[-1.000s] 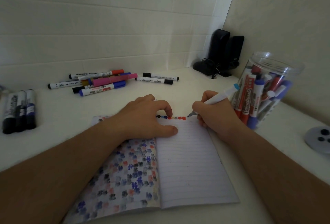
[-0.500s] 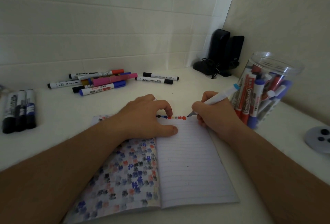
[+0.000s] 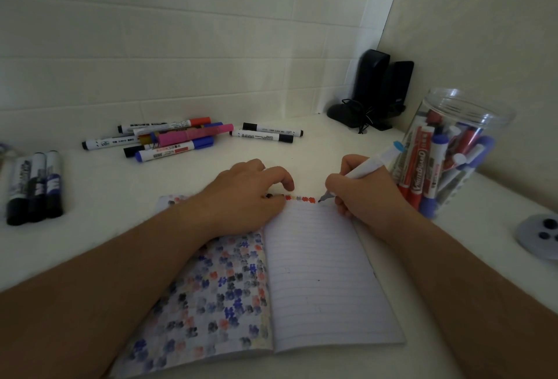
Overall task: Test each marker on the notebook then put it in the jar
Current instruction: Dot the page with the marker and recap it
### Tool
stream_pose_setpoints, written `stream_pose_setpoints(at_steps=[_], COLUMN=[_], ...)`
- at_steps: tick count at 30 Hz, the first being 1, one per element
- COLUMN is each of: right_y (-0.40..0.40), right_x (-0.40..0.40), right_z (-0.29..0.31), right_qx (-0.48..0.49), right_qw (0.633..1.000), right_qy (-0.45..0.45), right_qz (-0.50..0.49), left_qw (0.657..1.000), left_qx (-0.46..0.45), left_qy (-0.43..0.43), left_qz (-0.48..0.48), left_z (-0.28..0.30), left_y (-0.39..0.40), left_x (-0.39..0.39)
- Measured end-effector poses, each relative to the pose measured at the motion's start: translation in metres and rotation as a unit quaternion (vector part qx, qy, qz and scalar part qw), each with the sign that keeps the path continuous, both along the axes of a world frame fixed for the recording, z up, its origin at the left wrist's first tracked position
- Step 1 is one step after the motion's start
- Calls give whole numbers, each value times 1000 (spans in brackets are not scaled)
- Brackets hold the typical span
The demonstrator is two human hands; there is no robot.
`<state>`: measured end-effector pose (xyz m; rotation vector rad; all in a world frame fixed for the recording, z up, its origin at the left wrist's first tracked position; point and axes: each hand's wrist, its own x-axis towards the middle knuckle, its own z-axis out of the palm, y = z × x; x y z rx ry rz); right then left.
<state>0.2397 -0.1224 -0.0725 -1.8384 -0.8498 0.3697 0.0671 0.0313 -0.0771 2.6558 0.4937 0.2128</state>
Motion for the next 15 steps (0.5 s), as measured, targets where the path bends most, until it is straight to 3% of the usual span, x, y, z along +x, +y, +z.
stream_pose_setpoints(at_steps=[4, 8, 15], right_y=[-4, -11, -12], right_x=[0, -10, -23], right_z=[2, 12, 17], right_qx=[52, 184, 208], right_qw=[998, 972, 935], right_qy=[-38, 130, 269], right_qz=[-10, 68, 99], left_qw=[995, 980, 980], left_qx=[-24, -110, -98], left_qy=[-93, -168, -172], left_qz=[-10, -5, -14], left_z=[0, 2, 1], left_y=[2, 1, -1], left_x=[0, 1, 1])
